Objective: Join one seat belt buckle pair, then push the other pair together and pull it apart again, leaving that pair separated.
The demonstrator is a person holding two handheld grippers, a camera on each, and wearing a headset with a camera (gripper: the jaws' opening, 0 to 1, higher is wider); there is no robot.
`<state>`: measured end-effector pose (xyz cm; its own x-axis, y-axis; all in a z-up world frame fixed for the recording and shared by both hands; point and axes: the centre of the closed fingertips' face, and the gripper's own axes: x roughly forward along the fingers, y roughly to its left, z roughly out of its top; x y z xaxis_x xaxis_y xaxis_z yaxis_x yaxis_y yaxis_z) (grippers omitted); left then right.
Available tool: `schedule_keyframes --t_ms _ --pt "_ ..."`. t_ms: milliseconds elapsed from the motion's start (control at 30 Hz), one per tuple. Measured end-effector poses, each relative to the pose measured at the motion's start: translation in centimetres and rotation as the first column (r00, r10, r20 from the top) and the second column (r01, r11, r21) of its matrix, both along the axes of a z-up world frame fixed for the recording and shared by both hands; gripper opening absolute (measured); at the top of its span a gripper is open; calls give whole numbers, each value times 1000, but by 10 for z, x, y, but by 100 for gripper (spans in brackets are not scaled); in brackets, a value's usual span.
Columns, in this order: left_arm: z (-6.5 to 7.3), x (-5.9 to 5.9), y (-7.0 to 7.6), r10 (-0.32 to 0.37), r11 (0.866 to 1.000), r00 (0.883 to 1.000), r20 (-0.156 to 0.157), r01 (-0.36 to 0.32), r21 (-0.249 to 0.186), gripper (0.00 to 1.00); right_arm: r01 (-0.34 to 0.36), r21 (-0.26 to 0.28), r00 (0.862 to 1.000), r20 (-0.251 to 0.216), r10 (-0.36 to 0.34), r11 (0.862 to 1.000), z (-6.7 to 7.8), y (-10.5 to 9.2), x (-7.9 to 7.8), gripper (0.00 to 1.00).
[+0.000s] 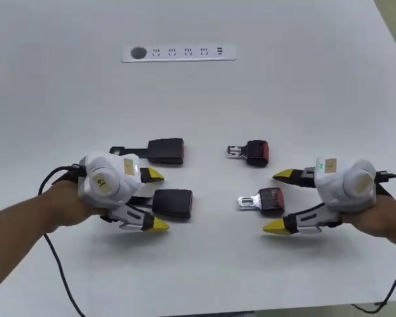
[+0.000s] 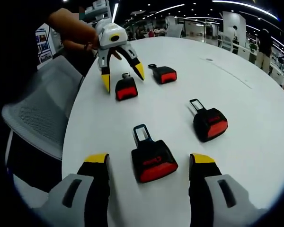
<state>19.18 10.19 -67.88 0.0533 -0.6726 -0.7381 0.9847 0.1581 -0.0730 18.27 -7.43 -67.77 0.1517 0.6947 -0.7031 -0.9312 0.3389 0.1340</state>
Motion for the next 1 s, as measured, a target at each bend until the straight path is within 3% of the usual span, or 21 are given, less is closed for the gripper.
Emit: schedule_keyframes --t_ms 100,167,233,467,633,767,1000 --pt "-7 0 2 -7 1000 1000 -2 7 4 58 -21 -12 1000 -2 21 1000 -4 -2 2 62" --pt "-4 2 2 -25 1000 1000 15 25 4 55 -33 -17 999 -9 33 999 -6 -4 2 59" --pt "-6 2 4 -15 1000 1000 8 15 -1 54 -41 -11 999 -13 41 999 -4 -3 1 57" --pt "-8 4 3 -36 999 999 31 36 1 50 -58 -4 998 -8 58 998 -2 -4 5 46" --pt "-8 4 4 -56 998 998 40 56 13 38 -65 -16 998 -3 65 998 -1 -4 5 39" --pt "-9 7 4 -65 998 996 61 65 10 35 -63 -27 998 8 63 998 -3 -5 7 36" --pt "-12 5 3 -50 999 997 58 49 21 34 -61 -56 998 4 62 997 -7 -5 9 35"
